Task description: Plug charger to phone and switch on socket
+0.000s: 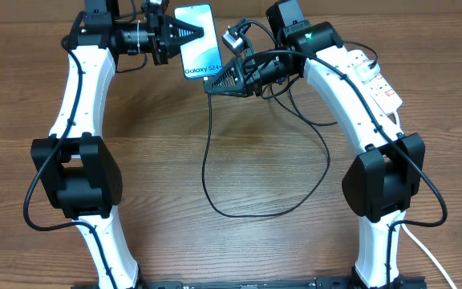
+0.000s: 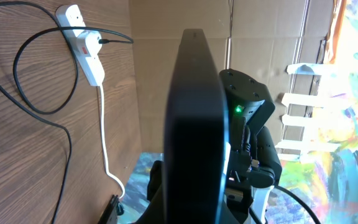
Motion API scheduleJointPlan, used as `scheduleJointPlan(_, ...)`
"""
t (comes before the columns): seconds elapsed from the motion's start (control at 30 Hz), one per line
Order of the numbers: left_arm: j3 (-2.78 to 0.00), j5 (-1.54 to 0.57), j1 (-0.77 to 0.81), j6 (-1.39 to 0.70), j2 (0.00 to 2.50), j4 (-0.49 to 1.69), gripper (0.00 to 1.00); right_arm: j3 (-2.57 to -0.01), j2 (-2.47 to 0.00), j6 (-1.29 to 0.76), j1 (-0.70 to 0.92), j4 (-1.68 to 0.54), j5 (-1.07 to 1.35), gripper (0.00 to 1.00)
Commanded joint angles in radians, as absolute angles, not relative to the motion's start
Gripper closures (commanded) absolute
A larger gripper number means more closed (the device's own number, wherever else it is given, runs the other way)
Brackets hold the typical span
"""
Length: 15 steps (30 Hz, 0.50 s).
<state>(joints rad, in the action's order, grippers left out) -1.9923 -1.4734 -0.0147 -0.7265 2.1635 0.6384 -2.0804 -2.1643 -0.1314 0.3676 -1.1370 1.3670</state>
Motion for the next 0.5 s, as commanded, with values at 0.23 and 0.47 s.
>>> scheduleJointPlan(0.23, -2.019, -1.580, 0.022, -0.714, 2.122, 0.646, 0.96, -2.109, -2.136, -0.135, 0.389, -1.107, 1.302, 0.96)
scheduleJointPlan(0.47, -2.019, -1.580, 0.022, -0.710, 2.122, 0.646, 0.96, -2.109, -2.136, -0.157, 0.389, -1.102, 1.307, 0.96)
